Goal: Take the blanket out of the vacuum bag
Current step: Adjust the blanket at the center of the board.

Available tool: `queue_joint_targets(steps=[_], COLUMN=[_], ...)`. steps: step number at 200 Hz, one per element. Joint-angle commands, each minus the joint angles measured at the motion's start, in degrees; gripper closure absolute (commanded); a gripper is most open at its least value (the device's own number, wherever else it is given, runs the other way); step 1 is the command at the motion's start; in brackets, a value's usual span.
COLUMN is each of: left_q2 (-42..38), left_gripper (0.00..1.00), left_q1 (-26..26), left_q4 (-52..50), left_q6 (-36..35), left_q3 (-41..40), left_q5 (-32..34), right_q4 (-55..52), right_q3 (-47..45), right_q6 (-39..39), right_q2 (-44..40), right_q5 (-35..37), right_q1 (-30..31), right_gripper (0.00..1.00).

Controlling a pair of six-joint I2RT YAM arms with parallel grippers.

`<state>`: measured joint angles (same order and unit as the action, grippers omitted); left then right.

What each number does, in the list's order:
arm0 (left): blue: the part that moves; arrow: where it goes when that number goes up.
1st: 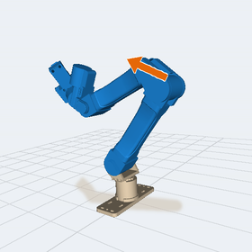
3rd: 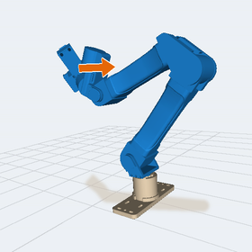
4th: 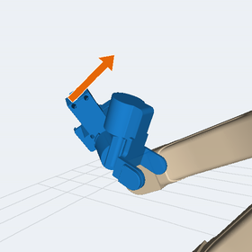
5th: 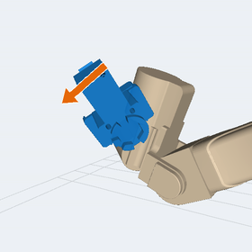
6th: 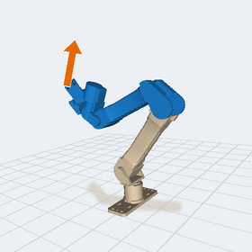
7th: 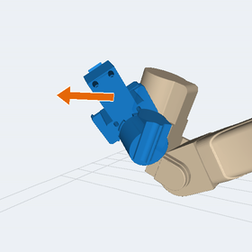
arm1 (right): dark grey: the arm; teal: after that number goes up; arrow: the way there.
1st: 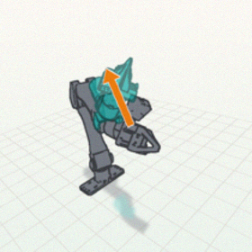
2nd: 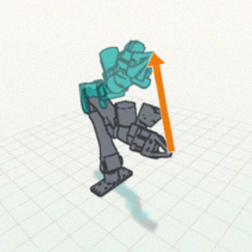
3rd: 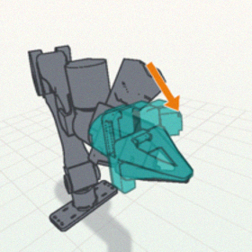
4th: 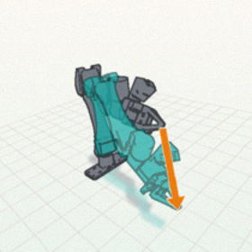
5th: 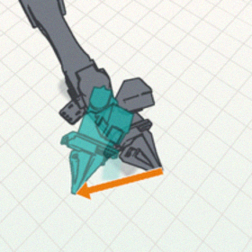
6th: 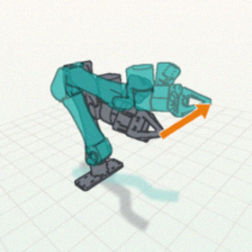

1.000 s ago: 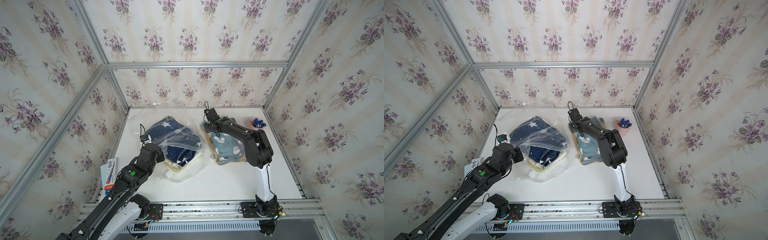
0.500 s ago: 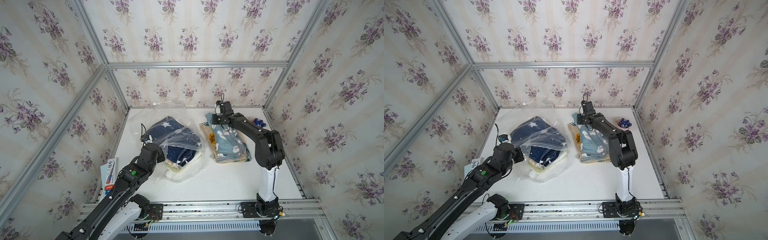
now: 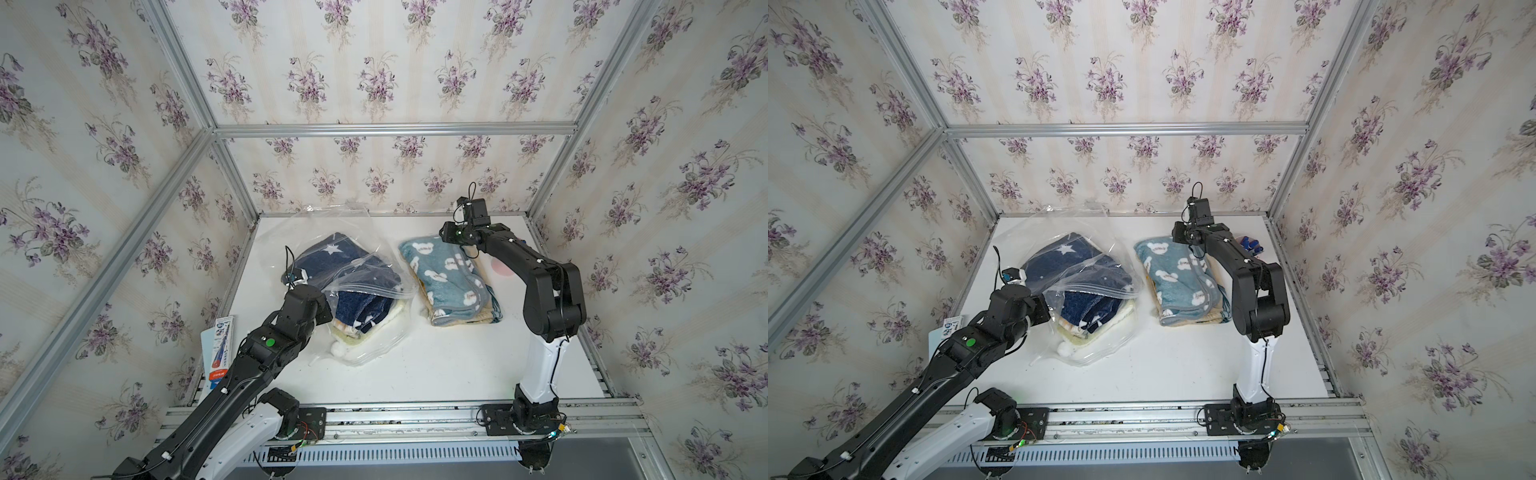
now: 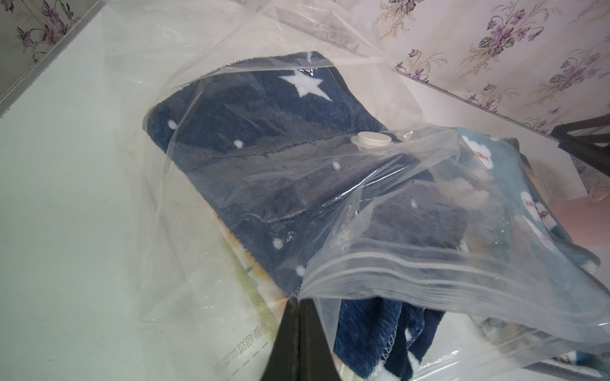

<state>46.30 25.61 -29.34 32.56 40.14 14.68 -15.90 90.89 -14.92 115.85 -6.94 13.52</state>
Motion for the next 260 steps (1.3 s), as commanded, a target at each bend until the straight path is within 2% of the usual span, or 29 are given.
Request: queue_joint_targets(steps=[1,31,47,59,74,99,108,129,140,159,208,231,260], left_q2=[0.5,1.0,1.1,1.2,1.4,1.5,1.5,1.5,1.5,1.4,1.5,1.6,1.9], left_gripper=[1.00,1.00,1.00,1.00,1.00,1.00,1.00,1.00,1.00,1.00,1.00,1.00,1.00], left_q1=[-0.1,-0.1,-0.1,-0.1,-0.1,-0.1,-0.1,-0.1,-0.1,-0.1,-0.1,-0.1,-0.1], left_q4=[2.1,2.0,1.9,1.9,2.1,2.2,2.2,2.2,2.2,2.2,2.7,2.6,2.6], left_q6=[0.1,0.1,0.2,0.1,0.1,0.1,0.0,0.0,-0.1,-0.2,-0.2,-0.3,-0.5], left_q3=[0.8,0.9,0.8,0.7,0.8,0.8,0.8,0.7,0.7,0.6,0.6,0.8,1.1], left_q5=[-0.7,-1.1,-1.1,-1.0,-0.9,-1.2,-1.1,-1.2,-1.2,-1.2,-1.6,-1.8,-1.8], right_q4=[-3.2,-3.1,-3.8,-2.9,-2.4,-3.5,-3.3,-1.3,0.0,0.7,1.8,-1.7,-2.7], right_q3=[1.3,2.4,2.7,1.9,2.0,2.9,2.9,1.2,0.0,-1.1,-4.8,-3.2,-1.4], right_q6=[1.7,2.8,2.5,2.7,2.8,3.0,3.1,2.3,2.0,1.4,0.8,3.8,5.1], right_q2=[3.2,6.2,6.9,7.0,7.7,9.0,9.0,7.1,5.5,3.7,-2.9,-4.4,-3.5], right_q5=[0.0,-2.4,0.7,0.4,-3.1,-3.2,-4.5,-5.6,-5.3,-6.7,-0.7,4.1,3.0], right_q1=[-0.3,-0.3,-0.3,-0.3,-0.4,-0.4,-0.4,-0.3,-0.3,-0.2,0.8,0.4,-0.8], right_gripper=[0.57,0.51,0.50,0.50,0.53,0.56,0.64,0.91,1.00,1.00,1.00,1.00,1.00])
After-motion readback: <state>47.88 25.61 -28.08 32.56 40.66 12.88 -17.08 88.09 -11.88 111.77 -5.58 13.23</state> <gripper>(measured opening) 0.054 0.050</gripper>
